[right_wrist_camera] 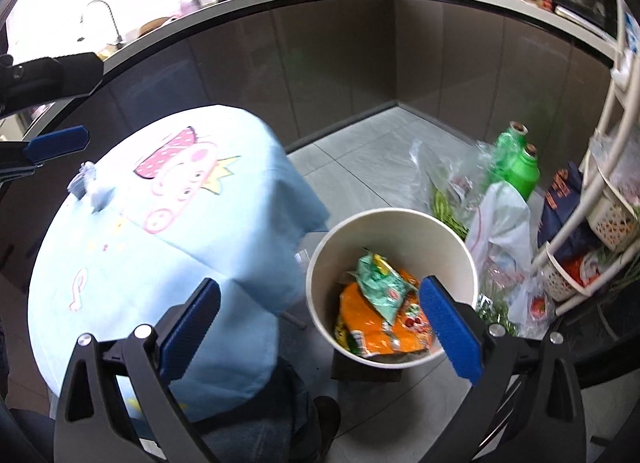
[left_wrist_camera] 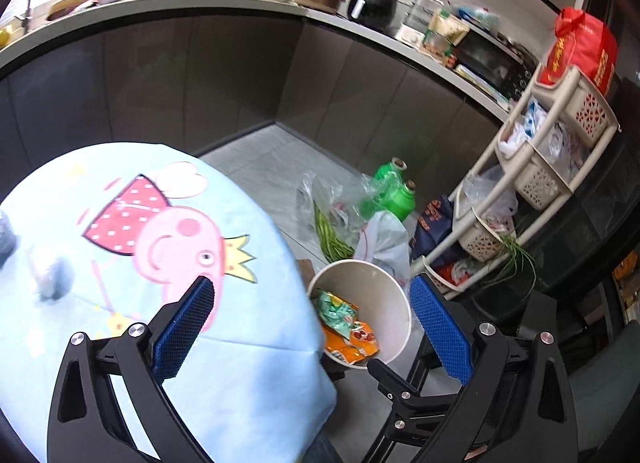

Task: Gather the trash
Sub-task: 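Open both tools to drop the green wrapper and chip bag into the bin, then grasp the grey paper wrapper with the left tool while the right tool grasps the clear plastic bag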

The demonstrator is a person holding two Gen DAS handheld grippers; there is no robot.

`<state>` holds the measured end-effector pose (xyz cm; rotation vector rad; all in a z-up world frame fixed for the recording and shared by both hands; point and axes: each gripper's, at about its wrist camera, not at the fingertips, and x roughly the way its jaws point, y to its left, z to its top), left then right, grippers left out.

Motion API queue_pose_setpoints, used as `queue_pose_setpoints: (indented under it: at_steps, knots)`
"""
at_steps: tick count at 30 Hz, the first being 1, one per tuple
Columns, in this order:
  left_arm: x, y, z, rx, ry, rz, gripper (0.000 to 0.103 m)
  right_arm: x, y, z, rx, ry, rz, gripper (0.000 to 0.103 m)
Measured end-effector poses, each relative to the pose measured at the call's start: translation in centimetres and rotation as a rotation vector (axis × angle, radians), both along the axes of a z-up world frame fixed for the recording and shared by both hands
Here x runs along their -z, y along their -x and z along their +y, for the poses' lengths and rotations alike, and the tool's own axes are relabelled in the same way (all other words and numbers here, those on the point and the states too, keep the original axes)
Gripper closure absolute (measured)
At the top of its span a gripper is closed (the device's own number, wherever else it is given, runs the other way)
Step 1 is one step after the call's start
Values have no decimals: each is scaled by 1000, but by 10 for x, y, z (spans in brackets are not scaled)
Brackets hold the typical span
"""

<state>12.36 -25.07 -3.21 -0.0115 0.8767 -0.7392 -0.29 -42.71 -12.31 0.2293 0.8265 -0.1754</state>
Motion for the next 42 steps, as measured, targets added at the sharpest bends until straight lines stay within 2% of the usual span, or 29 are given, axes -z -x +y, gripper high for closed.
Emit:
queue_pose_setpoints:
  at_steps: [8, 13, 19, 25, 29, 31, 34, 42]
  knots:
    - [-6, -3, 84, -135, -5, -3, 9, -20, -29, 58, -152, 13, -15, 3]
    - [8, -16, 153, -257, -11, 40, 9, -29, -60, 104, -264, 23, -12, 3]
    - [34, -31, 244, -439, -6, 108, 9, -33, -99, 160, -391, -29, 8, 4]
    - [44, -40, 305, -550, -30, 87, 9, -34, -148, 211, -470, -75, 21, 5]
    - [45, -46, 325, -577, -13, 87, 9, -22, -187, 233, -482, -120, 52, 20]
    - [47, -52, 330, -579, -14, 86, 9, -14, -204, 243, -476, -124, 66, 33]
    - [49, -64, 335, -570, -24, 75, 9, -5, -224, 256, -476, -133, 76, 39]
    - [58, -116, 336, -534, -60, 34, 10, 16, -258, 276, -460, -112, 107, 44]
